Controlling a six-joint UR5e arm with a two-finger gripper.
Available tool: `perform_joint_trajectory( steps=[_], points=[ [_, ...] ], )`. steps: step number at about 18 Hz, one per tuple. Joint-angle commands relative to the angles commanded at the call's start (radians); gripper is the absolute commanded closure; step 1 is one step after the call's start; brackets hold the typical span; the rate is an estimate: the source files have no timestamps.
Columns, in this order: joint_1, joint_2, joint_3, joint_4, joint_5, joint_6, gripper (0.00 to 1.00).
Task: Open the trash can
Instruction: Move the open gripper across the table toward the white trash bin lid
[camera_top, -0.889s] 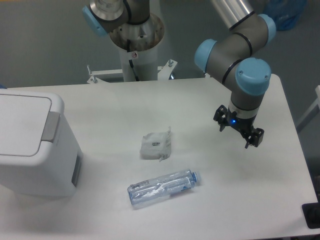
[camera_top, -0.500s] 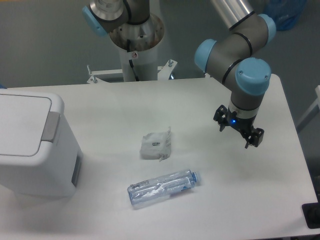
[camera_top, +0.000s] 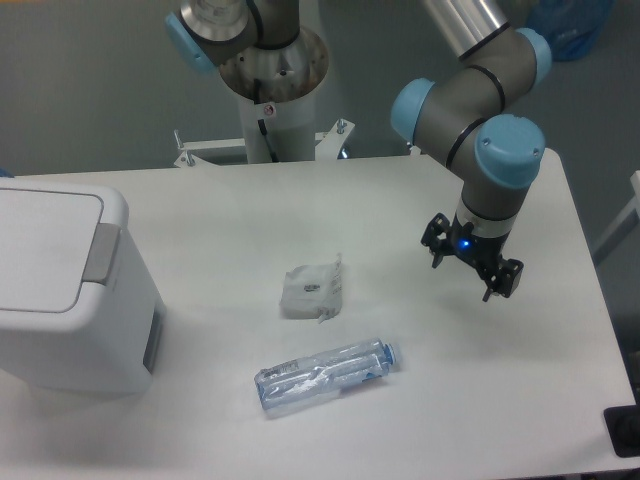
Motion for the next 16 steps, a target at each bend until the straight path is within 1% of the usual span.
perform_joint_trajectory(
  steps=[1, 3, 4, 6, 7, 8, 10, 13, 15, 16],
  points=[
    [-0.002, 0.021, 0.005, 0.0, -0.043, -0.066, 0.0],
    [-0.006, 0.066, 0.011, -0.002, -0.094, -0.228, 0.0],
    [-0.012, 0.071, 0.018, 0.0, -0.1, -0.304, 0.0],
    [-0.031, 0.08, 0.061, -0.002, -0.105, -0.431, 0.0],
    [-0.061, 0.084, 0.087, -0.002, -0.111, -0.486, 0.0],
    [-0.09, 0.086, 0.109, -0.005, -0.128, -0.535, 0.0],
    [-0.123, 0.087, 0.129, -0.003, -0.187, -0.612, 0.0],
    [-0.155, 0.13, 0.158, -0.005, -0.29, -0.729, 0.0],
    [-0.195, 0.161, 0.176, -0.005, -0.32, -0.839, 0.0],
    [-0.222, 0.167, 0.179, -0.005, -0.326, -0.884, 0.0]
  ],
)
